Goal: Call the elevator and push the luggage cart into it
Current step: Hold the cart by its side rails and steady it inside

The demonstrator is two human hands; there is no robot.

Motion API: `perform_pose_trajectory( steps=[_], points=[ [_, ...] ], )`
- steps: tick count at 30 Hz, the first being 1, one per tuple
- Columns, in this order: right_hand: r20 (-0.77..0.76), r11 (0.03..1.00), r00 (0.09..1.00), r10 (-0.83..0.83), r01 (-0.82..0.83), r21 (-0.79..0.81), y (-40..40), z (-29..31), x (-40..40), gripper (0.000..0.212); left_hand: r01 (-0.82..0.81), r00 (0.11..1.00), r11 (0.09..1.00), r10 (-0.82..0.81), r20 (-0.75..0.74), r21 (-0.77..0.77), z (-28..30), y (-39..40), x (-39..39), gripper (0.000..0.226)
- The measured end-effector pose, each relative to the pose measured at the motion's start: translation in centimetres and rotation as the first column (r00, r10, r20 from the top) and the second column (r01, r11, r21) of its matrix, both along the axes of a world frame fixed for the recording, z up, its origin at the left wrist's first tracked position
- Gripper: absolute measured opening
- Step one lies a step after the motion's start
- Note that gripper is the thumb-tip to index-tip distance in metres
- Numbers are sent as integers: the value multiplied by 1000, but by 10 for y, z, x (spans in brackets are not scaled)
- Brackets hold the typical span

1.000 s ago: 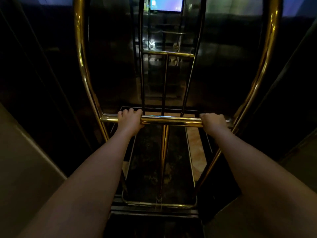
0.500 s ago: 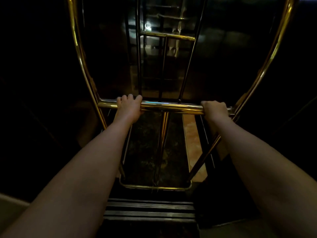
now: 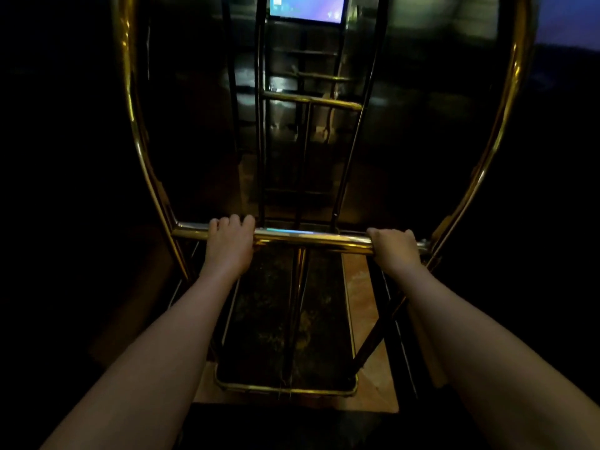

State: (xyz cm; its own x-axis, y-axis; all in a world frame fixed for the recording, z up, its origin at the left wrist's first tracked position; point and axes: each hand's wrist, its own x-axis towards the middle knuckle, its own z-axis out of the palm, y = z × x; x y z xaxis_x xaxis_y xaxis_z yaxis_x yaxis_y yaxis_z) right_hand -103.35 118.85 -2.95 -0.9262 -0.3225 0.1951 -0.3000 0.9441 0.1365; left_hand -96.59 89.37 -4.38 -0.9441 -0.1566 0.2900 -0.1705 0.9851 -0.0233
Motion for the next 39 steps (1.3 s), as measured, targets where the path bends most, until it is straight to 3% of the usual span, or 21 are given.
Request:
perform_pose_trajectory(
  steps=[12, 29, 33, 36, 38, 39],
  points=[
    [22, 995, 1000, 11, -9, -96, -10, 5, -43, 22, 72, 997, 989, -76, -27, -133, -7, -14, -44, 29],
    [-58, 984, 991, 120, -127, -122, 1, 2, -13, 29, 80, 988, 995, -88, -131, -61, -20, -14, -17, 28],
    [-43, 987, 991, 128, -131, -90, 4, 4, -5, 33, 60, 995, 998, -60, -83, -6, -11, -8, -5, 30],
    [-56, 982, 986, 155, -160, -97, 5, 8, 0, 37, 135, 991, 983, -136, 2, 123, -1, -15, 1, 40],
    [-81, 976, 981, 178, -187, -111, 7, 10, 2, 37, 227, 974, 923, -210, -87, 311, 7, -28, 9, 36],
    [-97, 973, 978, 186, -197, -123, 7, 10, 2, 36, 256, 959, 904, -194, -206, 341, 11, -37, 15, 31]
  ],
)
